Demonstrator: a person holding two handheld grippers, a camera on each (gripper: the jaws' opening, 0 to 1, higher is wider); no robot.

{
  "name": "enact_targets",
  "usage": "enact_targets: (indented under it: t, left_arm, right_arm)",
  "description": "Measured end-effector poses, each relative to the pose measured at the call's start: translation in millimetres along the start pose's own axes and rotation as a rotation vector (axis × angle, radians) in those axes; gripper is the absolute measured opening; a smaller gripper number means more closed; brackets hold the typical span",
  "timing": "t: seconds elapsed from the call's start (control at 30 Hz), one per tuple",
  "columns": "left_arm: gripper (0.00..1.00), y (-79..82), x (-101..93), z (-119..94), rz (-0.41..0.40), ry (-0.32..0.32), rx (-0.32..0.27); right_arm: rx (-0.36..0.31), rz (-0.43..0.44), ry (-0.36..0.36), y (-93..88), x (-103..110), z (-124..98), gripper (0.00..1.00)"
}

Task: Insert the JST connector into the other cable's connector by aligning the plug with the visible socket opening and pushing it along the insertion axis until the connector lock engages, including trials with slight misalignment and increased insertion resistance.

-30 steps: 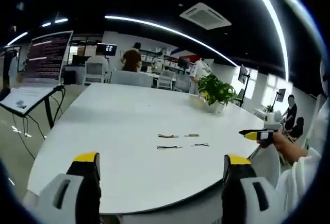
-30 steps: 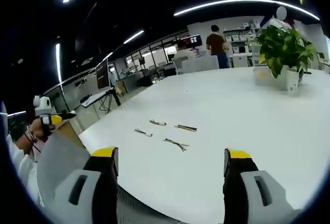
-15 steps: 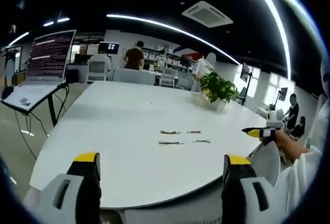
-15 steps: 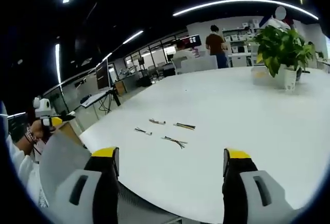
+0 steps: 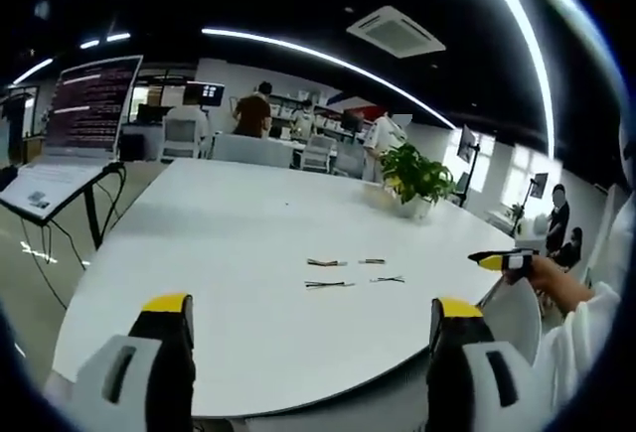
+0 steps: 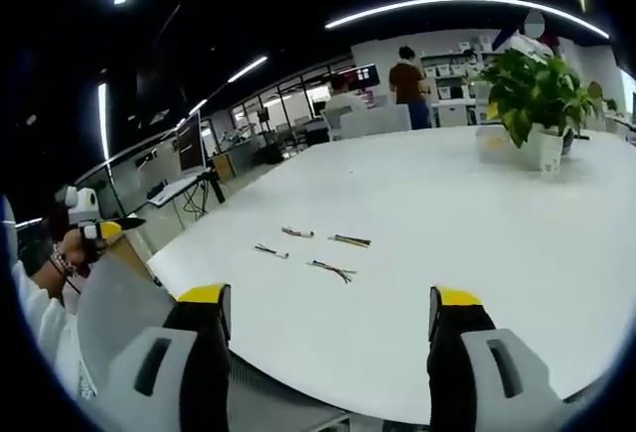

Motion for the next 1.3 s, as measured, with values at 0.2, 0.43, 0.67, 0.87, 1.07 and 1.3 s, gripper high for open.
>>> enact_targets:
  t: [0.2,0.43,0.67,0.87,1.07,1.3]
  left_arm:
    - [0.97,4.0,5.4,1.5,0.005,-0.013,0.008]
    - [0.97,1.2,17.6,1.5,0.006,-0.026,0.007]
    - [0.96,-10.0,30.9,-1.3,-0.005,-0.038,0.049]
    - [0.95,-2.6,41.5,-2.1,-0.016,-0.047,0.038]
    - [0.94,0.2,46.1,2.2,-0.025,-0.061,0.022]
    - [0.94,-3.7,44.3,3.1,-0.036,-0.075,0.022]
  right_arm:
    - [-0.004,-0.015,-0.003,7.2,5.4,-2.3,0.8]
    - [0.002,0.001,-0.017,6.7,8.9,4.0,0.8]
    - [0.02,-0.004,-0.014,3.3,22.8,15.7,0.79]
    - [0.024,-0.016,-0.016,8.8,34.9,19.5,0.78]
    - [0.031,-0.029,-0.024,10.8,39.4,19.9,0.77]
    - [0.04,-0.035,-0.035,11.5,39.3,18.5,0.77]
Point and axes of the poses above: the point that each gripper's makers call its tool centre point, and the gripper's own axes: z roughly forward along the fingers, x roughly to its left, y roughly out of its top, the point moved 5 cm from there along -z, roughly backward along the fingers, and after that the axes turned 2 degrees about z, right-handed, at the moved point
